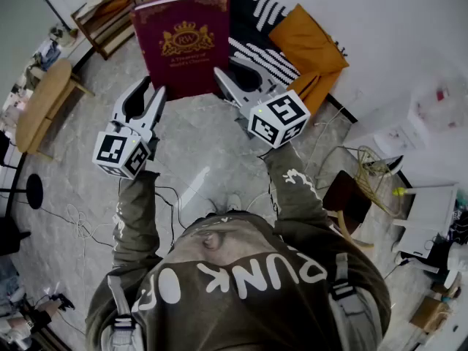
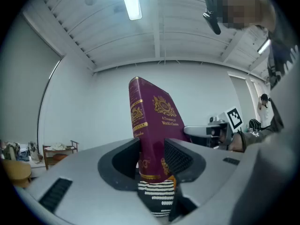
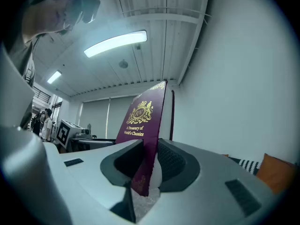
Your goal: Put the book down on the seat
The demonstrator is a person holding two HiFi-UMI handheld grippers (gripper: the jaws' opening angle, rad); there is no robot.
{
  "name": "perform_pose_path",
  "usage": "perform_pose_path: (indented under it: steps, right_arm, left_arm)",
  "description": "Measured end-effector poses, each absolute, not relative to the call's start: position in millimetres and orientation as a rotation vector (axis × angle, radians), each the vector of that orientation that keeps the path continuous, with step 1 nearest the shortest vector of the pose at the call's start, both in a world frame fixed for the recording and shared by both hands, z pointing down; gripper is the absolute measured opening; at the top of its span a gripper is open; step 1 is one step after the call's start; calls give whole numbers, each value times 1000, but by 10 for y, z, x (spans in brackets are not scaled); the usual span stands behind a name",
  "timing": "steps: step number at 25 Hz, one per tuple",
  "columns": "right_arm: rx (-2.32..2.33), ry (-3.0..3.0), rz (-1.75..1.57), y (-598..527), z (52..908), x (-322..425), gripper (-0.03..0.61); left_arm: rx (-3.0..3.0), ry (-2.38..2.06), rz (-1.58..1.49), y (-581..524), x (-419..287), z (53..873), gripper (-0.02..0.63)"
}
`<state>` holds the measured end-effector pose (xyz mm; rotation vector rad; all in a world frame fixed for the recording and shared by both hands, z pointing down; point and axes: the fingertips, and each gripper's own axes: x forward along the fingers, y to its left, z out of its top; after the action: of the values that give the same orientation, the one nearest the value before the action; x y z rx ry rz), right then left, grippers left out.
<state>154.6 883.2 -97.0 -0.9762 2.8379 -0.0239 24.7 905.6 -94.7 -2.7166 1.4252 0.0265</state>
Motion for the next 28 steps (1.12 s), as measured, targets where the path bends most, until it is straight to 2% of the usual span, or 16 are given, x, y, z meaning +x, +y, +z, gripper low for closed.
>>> perform_pose_path:
  steps: [16, 28]
  right_arm:
    - [-933, 2856, -33, 8786, -932, 1541, 118]
    - [-889, 2861, -53, 8654, -890, 1791, 117]
  left_arm:
    - [-2721, 1440, 8, 9008, 244, -928, 160]
    - [-2696, 1491, -22, 8928, 507, -898, 160]
